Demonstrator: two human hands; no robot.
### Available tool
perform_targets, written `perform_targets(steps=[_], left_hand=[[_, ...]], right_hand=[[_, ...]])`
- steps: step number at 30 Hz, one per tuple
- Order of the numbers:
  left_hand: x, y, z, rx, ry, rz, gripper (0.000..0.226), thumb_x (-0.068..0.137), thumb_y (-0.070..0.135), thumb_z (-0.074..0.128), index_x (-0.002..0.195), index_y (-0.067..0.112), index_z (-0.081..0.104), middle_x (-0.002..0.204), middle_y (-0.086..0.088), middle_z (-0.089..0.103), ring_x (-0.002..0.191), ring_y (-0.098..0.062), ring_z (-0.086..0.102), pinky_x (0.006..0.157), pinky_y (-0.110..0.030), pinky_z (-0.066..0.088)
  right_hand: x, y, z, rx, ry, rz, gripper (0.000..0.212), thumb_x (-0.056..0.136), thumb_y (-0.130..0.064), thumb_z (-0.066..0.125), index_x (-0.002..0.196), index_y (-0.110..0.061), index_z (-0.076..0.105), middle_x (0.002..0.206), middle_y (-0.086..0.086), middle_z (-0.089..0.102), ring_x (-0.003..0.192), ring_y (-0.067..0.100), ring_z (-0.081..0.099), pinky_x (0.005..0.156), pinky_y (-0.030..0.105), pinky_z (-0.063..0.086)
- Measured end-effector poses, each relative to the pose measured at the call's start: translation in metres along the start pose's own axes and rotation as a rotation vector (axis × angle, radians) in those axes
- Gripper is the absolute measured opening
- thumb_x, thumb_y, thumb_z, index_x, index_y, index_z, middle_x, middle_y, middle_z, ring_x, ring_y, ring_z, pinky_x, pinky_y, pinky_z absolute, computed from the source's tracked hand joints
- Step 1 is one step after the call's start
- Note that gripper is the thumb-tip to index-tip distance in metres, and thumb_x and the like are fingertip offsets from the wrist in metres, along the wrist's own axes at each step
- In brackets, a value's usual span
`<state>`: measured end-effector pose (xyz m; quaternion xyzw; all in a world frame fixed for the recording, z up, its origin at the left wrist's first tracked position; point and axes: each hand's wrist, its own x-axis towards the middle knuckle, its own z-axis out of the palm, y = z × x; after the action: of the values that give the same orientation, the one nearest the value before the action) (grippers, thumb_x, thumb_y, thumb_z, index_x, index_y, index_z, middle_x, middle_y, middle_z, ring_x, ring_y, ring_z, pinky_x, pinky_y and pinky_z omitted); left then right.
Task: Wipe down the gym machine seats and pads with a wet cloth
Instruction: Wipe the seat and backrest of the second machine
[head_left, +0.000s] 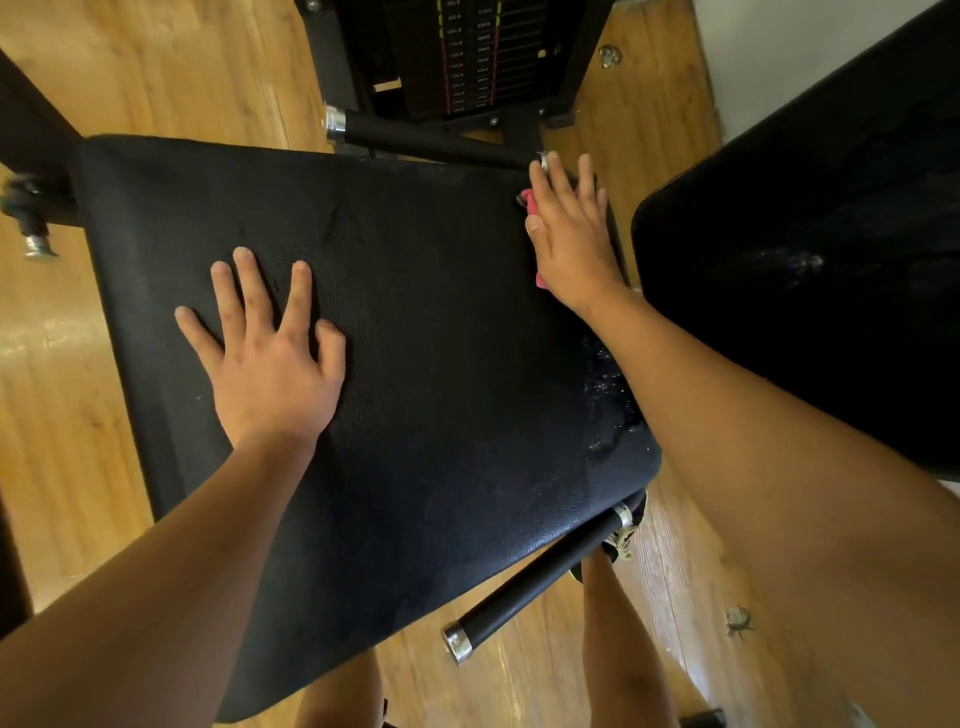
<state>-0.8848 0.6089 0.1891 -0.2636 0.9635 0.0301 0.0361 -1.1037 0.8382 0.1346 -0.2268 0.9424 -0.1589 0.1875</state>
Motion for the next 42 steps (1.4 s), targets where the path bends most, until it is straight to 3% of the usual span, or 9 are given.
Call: perform_targets(steps=[16,28,33,36,42], left_hand=[[0.001,0.0,-0.001,-0.011,-0.009,0.003,0.057,0.104,0.041,0.029,0.159,0.027,0.027,0.169,-0.017,0.008,0.157,-0.034,0.001,0.121,-0.066,-0.001],[-0.001,0.0,0.0,-0.041,0.03,0.01,0.058,0.102,0.039,0.03,0.158,0.024,0.032,0.168,-0.02,0.013,0.156,-0.036,0.005,0.121,-0.067,0.001],[-0.001,-0.001,0.001,-0.032,0.034,0.009,0.057,0.103,0.04,0.03,0.159,0.026,0.03,0.168,-0.019,0.012,0.156,-0.035,0.004,0.121,-0.066,0.0],[-0.003,-0.001,0.001,-0.034,0.031,0.01,0.057,0.104,0.04,0.029,0.159,0.026,0.029,0.169,-0.018,0.012,0.156,-0.034,0.004,0.122,-0.065,0.0],[-0.004,-0.001,-0.002,-0.027,0.022,0.006,0.056,0.106,0.042,0.028,0.159,0.027,0.028,0.169,-0.016,0.011,0.157,-0.032,0.003,0.122,-0.062,-0.001]], right_hand=[[-0.159,0.036,0.048,0.116,-0.005,0.032,0.057,0.113,-0.031,0.026,0.165,-0.02,0.008,0.174,-0.001,0.002,0.159,0.02,-0.014,0.129,0.041,-0.004],[-0.276,0.041,0.082,0.118,-0.051,0.102,0.053,0.111,-0.04,0.018,0.16,-0.024,0.006,0.171,-0.007,-0.001,0.157,0.014,-0.021,0.126,0.044,-0.006],[-0.277,0.044,0.087,0.069,0.007,0.082,0.052,0.112,-0.039,0.02,0.161,-0.024,0.01,0.171,-0.006,0.006,0.158,0.015,-0.017,0.126,0.032,-0.015],[-0.276,0.045,0.095,0.048,0.097,0.061,0.051,0.113,-0.034,0.023,0.161,-0.018,0.02,0.17,0.001,0.021,0.16,0.022,-0.003,0.129,0.039,-0.006],[-0.269,0.04,0.091,0.077,0.33,0.007,0.05,0.114,-0.032,0.024,0.142,-0.007,0.057,0.148,0.012,0.057,0.146,0.027,0.041,0.116,0.055,0.041]])
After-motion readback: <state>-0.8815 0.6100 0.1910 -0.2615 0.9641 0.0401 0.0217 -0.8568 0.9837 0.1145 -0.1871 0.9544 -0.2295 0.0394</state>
